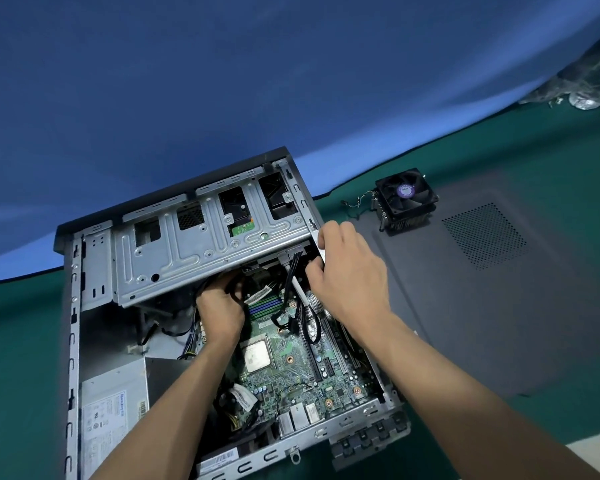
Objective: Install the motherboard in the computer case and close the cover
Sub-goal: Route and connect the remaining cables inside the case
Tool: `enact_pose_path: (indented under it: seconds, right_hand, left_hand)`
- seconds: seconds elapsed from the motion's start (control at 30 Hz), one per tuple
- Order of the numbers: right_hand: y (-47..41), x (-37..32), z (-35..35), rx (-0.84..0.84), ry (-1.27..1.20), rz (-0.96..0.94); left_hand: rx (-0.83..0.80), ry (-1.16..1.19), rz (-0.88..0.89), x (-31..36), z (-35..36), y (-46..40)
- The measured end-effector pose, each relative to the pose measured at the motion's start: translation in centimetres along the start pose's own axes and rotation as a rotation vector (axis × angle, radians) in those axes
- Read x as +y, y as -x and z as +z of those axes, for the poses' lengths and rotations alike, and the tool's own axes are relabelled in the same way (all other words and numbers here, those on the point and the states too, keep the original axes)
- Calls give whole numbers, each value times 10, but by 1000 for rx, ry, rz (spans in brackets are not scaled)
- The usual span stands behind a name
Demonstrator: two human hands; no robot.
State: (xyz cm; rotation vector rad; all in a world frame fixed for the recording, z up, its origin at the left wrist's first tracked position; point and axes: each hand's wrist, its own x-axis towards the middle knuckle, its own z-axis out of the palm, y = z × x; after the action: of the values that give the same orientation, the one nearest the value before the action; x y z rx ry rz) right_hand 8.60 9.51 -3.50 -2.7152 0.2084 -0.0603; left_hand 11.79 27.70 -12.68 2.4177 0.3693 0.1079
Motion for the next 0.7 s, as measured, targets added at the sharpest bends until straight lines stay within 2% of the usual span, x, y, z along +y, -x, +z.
enact_pose_path:
  seconds: [0.27,0.33,0.47,0.7]
  right_hand:
    - [1,1,0,14,-9,-2]
    - [1,1,-1,10,-15,-3]
    - [0,1,0,17,-9,-5]
    - [1,1,1,22,1,-6]
  left_hand:
    - [-53,-61,75,1,0,-1]
    - [-96,-126,47,-2,0,-3]
    - [-165,-146,107,-8,-2,-1]
    - [-167,-106,42,-10,1,-2]
